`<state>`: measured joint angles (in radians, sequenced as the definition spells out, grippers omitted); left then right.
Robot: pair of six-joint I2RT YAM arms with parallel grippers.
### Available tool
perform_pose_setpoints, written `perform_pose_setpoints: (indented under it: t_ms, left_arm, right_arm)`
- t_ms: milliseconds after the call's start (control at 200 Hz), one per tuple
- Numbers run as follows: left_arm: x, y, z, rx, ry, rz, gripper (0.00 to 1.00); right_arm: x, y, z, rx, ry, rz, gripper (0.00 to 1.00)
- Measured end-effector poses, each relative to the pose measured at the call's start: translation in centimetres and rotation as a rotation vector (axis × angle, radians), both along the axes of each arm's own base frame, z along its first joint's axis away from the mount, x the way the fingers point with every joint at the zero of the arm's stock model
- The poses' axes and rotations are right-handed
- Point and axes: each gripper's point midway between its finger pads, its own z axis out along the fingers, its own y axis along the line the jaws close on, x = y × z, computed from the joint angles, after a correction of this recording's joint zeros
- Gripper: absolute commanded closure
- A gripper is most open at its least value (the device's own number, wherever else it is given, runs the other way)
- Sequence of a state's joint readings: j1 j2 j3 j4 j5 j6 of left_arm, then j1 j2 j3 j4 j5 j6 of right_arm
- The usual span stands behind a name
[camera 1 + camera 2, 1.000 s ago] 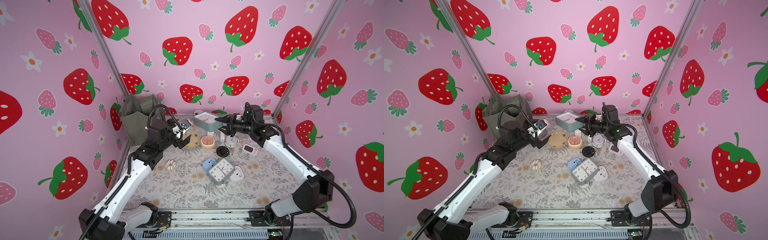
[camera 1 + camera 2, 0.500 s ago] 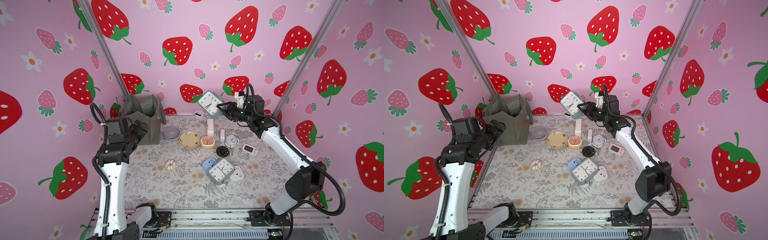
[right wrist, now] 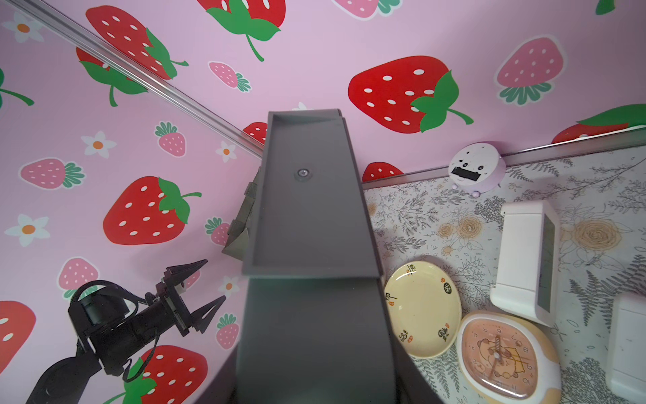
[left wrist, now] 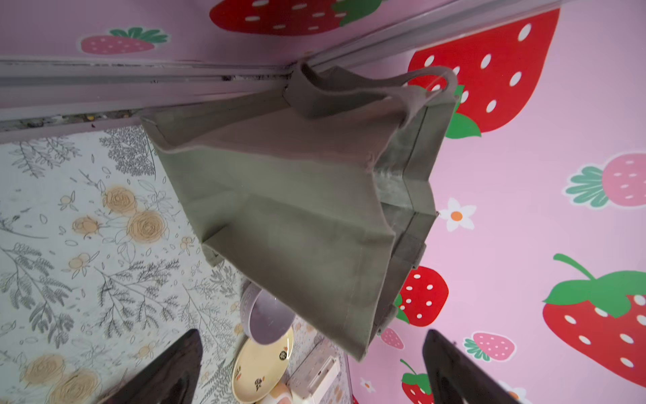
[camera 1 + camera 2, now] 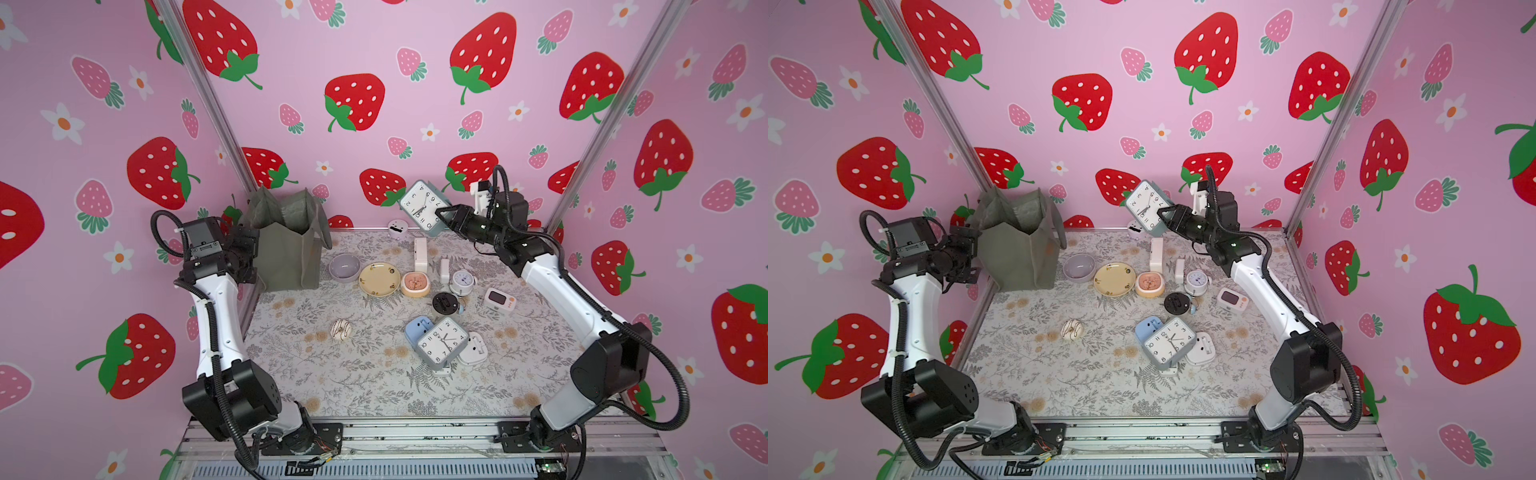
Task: Put the alarm clock into the canvas bag
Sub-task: Move the canvas bag to the center of the board.
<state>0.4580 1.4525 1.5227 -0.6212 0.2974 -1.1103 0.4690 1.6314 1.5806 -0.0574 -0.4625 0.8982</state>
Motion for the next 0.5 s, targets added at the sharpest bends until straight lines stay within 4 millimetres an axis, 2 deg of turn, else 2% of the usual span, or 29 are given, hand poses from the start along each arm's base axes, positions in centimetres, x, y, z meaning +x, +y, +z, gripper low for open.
perform_pose_setpoints:
  t_ms: [220,370,500]
  left_arm:
    - [0.4,-0.3,2.6,0.031,-0.131,0.010,0.03]
    - [0.3,-1.6,2.0,0.026,-0.154,0.031,0.03]
    - [1.9,-4.7,0.6,0.000,-0.129,-0.018,0.03]
  right_arm:
    - [0.0,0.0,-0.1,-0.008,-0.004,0.004,0.75]
    - [0.0,0.3,-0.5,-0.010,0.001,0.018,0.75]
    - [0.4,0.8,-1.9,-0.022,0.022,0.041,0.75]
